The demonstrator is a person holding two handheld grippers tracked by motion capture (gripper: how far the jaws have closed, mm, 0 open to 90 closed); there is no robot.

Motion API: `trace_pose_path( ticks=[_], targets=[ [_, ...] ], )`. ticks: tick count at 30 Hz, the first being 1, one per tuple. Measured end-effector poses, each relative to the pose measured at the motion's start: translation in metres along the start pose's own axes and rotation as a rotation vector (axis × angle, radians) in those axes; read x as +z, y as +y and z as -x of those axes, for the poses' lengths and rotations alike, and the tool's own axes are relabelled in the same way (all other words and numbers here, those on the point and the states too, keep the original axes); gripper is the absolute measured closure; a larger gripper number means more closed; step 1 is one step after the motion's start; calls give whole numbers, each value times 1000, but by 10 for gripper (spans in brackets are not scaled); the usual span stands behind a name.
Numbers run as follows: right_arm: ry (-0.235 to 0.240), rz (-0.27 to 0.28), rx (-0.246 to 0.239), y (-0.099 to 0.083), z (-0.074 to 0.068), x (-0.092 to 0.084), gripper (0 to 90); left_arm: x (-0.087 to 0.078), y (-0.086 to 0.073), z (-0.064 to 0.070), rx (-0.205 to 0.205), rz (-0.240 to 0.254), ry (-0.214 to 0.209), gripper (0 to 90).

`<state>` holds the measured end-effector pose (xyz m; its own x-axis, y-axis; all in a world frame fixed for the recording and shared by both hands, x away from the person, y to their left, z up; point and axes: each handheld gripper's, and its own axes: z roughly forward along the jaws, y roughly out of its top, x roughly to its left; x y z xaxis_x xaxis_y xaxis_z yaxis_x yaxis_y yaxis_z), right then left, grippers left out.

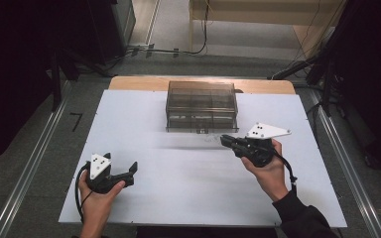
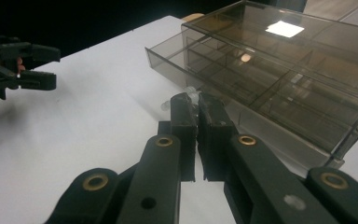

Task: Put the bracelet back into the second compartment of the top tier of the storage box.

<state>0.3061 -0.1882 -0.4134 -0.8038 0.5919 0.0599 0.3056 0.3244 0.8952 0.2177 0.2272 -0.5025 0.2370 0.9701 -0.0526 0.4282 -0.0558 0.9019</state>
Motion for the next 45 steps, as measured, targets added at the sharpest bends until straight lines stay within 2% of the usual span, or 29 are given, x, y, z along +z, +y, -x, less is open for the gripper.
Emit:
trace_pose_path(
  ticks=[30,41,45],
  targets=[
    [5,33,19,16,6,31,836,0,0,-1,-4,3,-3,33],
    [-13,32,45,15,12,44,836,0,0,-1,-2,1,-3,33],
    [-33,27,54,15,16,51,836,0,0,-1,-2,2,-4,33]
  ],
)
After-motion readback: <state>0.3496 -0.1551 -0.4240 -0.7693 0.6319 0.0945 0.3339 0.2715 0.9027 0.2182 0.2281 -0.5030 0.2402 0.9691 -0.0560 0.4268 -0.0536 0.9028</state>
